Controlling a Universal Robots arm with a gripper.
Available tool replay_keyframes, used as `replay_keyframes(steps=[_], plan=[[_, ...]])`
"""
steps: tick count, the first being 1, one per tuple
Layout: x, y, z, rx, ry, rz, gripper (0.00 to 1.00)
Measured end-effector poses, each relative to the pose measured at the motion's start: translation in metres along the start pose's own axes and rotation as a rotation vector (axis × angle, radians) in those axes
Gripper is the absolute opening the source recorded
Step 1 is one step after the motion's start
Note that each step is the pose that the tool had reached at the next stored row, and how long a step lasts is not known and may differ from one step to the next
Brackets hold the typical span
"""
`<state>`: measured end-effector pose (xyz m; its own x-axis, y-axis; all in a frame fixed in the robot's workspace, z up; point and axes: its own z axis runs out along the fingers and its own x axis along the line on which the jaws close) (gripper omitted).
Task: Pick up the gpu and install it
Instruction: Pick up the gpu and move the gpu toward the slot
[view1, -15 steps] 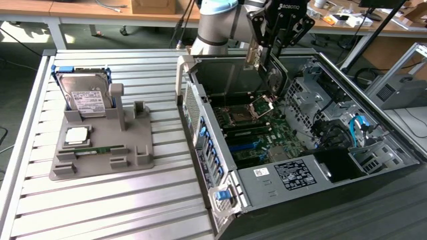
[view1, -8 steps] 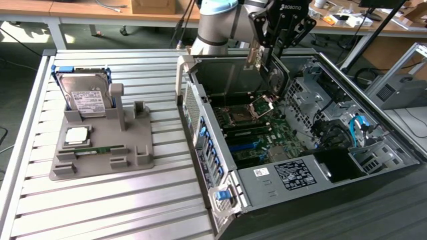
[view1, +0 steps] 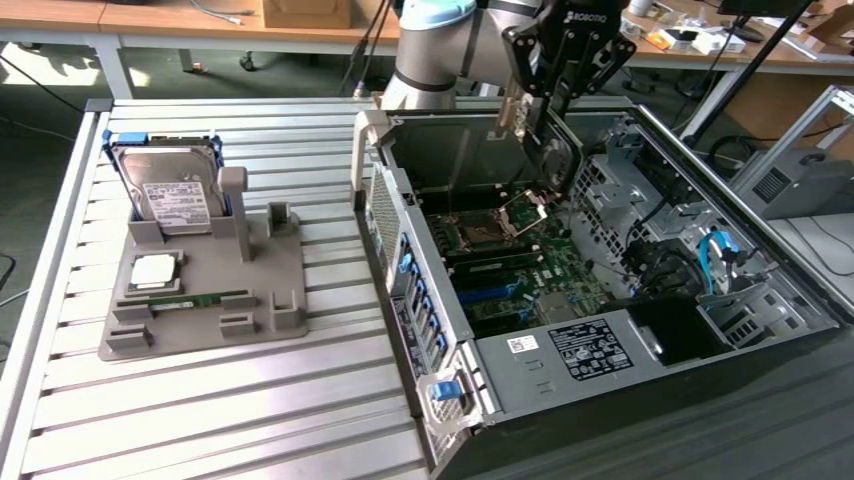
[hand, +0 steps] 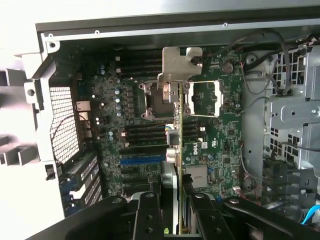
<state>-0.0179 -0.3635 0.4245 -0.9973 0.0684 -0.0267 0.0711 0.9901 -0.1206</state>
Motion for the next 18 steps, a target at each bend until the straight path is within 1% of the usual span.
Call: replay_keyframes(steps=[12,18], plan=[[-0.0056,0.0006,0.0018,0.0,0.0004,0.0,0.27],[-0.0102,0.0011,0.0029,0.0,0.0007,0.0,0.27]])
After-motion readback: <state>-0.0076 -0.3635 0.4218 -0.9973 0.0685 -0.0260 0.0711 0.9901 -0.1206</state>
